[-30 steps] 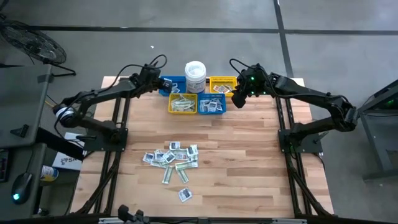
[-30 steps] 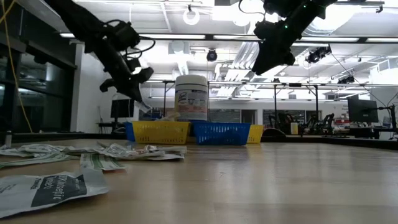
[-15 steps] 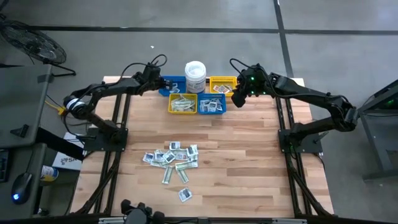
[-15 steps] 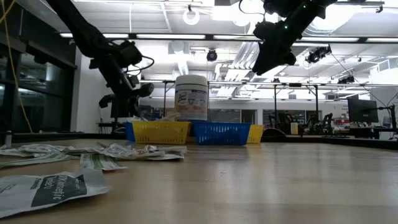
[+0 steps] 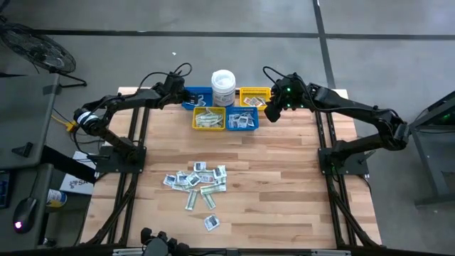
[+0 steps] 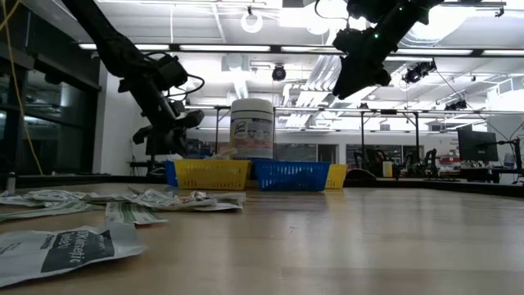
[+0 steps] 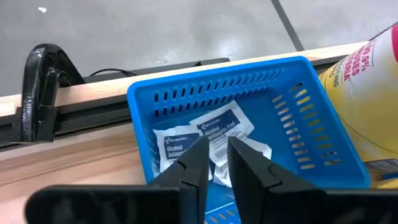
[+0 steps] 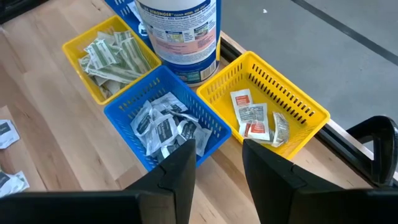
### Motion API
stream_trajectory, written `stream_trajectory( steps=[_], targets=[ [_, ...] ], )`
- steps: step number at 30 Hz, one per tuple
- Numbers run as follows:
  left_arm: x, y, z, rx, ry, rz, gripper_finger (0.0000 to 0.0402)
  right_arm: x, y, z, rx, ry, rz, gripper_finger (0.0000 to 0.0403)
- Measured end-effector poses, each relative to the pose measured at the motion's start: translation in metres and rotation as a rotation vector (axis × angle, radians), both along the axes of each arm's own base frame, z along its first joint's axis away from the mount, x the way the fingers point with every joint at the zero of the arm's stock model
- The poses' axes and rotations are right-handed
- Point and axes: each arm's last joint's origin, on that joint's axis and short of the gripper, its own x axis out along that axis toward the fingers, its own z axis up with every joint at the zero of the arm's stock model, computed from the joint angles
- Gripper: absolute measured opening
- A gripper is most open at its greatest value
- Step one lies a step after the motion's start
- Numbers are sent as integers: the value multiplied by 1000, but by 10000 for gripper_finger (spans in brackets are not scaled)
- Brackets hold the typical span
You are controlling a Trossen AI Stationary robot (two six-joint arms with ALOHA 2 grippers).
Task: Pick & Place First Aid Supplies
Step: Put the blue alcohol pad into the left blue bin
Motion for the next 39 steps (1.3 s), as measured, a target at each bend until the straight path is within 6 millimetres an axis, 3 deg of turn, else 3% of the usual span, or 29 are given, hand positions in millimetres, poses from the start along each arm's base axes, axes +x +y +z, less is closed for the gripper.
stream_trajectory(
  steps=[5,10,18,27,39],
  targets=[
    [2,0,4,-45,-4,-42,79,0,0,0,4,-2,4,126],
    [5,-2,19,-138,67,-202,80,0,0,0,10,-5,14,126],
    [-10,-25,29,-376,289,-408,80,0,1,0,6,-1,32,126],
    [-30,-91,27,-543,351,-488,80,-3,3,-4,6,68,101,126],
    [-47,-191,12,-701,243,-349,80,-2,6,-5,22,63,212,126]
  ],
)
